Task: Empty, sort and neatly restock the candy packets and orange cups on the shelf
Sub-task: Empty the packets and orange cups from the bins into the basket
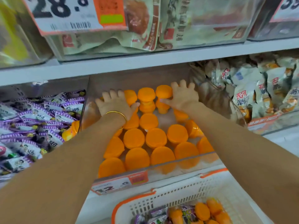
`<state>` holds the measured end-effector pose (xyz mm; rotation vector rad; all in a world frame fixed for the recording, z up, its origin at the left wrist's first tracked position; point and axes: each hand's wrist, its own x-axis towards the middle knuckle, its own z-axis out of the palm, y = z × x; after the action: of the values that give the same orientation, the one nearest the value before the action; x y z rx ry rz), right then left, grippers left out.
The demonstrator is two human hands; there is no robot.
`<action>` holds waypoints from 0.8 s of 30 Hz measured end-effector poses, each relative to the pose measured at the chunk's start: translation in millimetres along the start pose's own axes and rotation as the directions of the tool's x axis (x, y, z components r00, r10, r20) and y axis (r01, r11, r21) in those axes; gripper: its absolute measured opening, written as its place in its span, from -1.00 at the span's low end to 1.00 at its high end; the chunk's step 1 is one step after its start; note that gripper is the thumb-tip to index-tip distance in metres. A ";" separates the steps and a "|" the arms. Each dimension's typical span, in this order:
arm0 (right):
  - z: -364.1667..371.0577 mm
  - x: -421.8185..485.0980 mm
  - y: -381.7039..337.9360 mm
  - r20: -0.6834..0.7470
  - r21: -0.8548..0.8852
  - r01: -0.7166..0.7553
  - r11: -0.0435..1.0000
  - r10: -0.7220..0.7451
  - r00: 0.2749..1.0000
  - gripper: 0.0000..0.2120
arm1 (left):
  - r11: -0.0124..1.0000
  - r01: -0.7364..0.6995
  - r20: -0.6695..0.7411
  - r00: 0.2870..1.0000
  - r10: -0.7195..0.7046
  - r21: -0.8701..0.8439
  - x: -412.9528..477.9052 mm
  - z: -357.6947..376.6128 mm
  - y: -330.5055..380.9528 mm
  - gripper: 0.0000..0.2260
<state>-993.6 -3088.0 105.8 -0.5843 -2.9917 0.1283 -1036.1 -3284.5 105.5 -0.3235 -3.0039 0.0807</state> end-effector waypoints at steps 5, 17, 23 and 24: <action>-0.6 5.3 -0.8 0.023 0.082 -0.013 0.997 0.011 1.000 -0.23 | 1.000 0.019 0.015 1.000 -0.019 -0.002 10.9 -4.3 -2.1 -0.23; 6.9 11.1 7.1 -0.156 0.415 0.013 0.910 0.057 0.986 -0.28 | 0.989 -0.026 -0.109 0.994 0.010 -0.146 5.1 -6.8 -0.2 -0.30; -12.9 -4.1 -1.8 0.093 0.909 -0.106 0.403 0.051 0.994 -0.54 | 0.494 0.078 0.006 0.989 -0.145 -0.866 7.2 -15.9 12.3 -0.42; -12.9 -6.7 -4.0 0.207 0.939 -0.197 0.283 -0.007 0.978 -0.57 | 0.382 0.122 0.075 0.988 -0.135 -0.916 5.9 -14.3 14.8 -0.42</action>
<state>-987.5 -3093.4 118.5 -0.5441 -2.2568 1.9212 -1037.0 -3268.2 119.4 -0.1421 -2.6643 -1.6639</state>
